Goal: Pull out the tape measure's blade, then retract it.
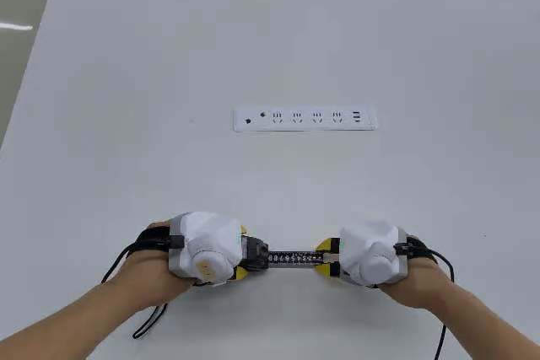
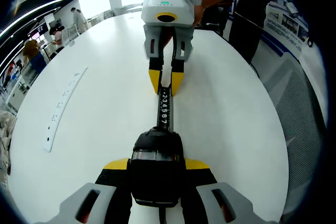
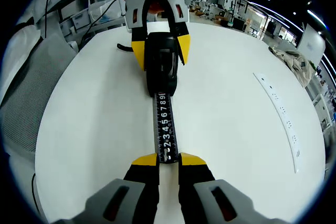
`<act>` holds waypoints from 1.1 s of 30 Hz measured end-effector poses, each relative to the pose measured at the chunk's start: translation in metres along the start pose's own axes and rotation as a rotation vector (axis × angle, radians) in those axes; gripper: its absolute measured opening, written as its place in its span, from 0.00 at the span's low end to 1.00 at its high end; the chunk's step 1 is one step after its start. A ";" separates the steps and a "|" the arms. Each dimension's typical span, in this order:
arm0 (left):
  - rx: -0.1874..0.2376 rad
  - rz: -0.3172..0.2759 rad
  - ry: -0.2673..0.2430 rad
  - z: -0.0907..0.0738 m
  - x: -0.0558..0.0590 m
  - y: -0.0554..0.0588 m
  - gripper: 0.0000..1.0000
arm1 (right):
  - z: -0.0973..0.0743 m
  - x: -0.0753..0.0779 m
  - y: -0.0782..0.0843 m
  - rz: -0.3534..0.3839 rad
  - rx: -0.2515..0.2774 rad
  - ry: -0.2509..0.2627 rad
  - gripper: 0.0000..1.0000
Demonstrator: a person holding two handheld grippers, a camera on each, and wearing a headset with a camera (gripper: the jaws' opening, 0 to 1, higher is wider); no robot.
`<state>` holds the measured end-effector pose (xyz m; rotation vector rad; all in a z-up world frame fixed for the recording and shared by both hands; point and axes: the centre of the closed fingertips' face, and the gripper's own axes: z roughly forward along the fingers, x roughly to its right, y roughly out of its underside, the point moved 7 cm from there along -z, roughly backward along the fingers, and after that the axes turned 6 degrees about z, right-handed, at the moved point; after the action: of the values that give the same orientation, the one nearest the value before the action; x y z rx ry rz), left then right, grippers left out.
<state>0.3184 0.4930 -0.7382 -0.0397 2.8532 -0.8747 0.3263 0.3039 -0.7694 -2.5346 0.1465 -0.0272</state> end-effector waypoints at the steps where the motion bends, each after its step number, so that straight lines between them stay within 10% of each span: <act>1: 0.000 0.000 0.000 0.000 0.000 0.000 0.33 | -0.001 0.000 0.002 0.003 0.000 0.002 0.12; 33: -0.006 -0.007 -0.003 0.001 0.000 -0.001 0.33 | -0.023 0.004 0.031 0.031 -0.027 0.028 0.12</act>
<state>0.3188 0.4917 -0.7390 -0.0522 2.8553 -0.8664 0.3262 0.2652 -0.7683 -2.5587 0.1988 -0.0493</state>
